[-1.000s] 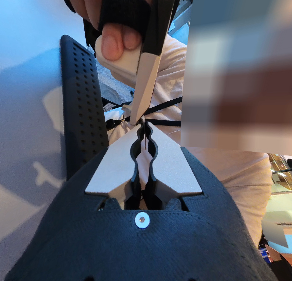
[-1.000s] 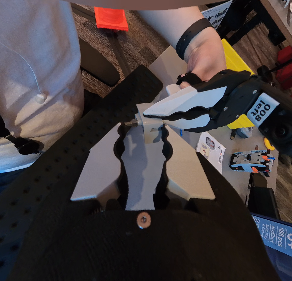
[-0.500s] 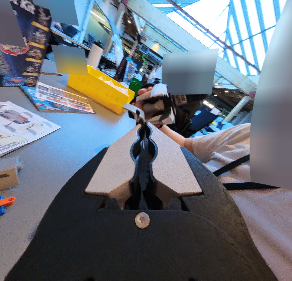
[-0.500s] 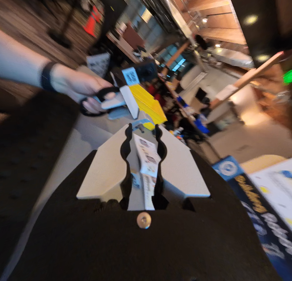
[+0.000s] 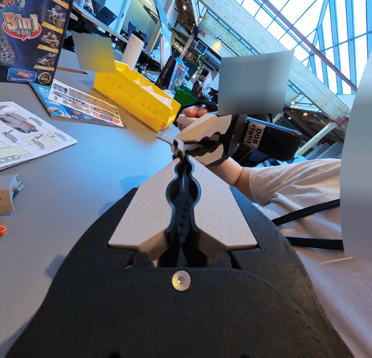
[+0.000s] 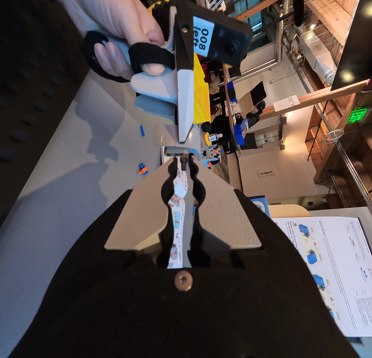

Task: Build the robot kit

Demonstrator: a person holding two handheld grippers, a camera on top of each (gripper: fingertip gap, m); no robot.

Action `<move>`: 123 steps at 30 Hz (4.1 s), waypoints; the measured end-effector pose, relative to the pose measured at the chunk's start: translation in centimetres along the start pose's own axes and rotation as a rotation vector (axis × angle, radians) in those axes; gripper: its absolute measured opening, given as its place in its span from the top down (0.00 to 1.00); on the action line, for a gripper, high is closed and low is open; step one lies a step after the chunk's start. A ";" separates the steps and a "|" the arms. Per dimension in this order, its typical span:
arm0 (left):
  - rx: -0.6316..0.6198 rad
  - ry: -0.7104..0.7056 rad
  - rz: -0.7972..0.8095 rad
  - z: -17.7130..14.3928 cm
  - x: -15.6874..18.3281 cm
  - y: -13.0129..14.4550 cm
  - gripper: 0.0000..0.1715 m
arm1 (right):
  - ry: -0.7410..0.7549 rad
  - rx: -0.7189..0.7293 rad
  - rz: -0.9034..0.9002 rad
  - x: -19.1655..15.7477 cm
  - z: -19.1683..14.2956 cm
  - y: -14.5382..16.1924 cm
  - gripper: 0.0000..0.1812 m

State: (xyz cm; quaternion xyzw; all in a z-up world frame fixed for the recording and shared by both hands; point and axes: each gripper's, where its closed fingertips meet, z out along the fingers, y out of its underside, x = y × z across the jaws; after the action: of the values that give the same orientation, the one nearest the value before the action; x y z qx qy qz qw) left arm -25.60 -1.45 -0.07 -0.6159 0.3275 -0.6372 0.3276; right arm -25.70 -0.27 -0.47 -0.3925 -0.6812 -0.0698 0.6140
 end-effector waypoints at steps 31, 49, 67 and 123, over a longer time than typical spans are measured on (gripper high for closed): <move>-0.012 0.002 -0.158 0.1 -1.4 0.2 1.00 | -0.011 -0.005 0.130 -0.6 0.9 1.1 0.96; 0.125 -0.072 -0.260 -7.3 -3.8 -0.3 1.00 | -0.074 0.056 0.482 -2.2 0.8 3.2 0.93; 0.142 -0.375 -0.207 -15.3 -6.0 2.2 1.00 | -0.401 -0.197 0.931 -6.3 9.6 8.5 0.91; 0.214 -0.302 -0.298 -13.4 -7.8 2.2 1.00 | -0.326 -0.274 0.433 -8.0 10.2 7.3 0.88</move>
State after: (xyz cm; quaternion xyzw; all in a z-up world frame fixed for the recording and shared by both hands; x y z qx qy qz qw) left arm -38.79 3.91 -6.70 -0.7076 0.1108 -0.6102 0.3387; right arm -29.63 6.98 -12.84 -0.6139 -0.6555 0.0353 0.4385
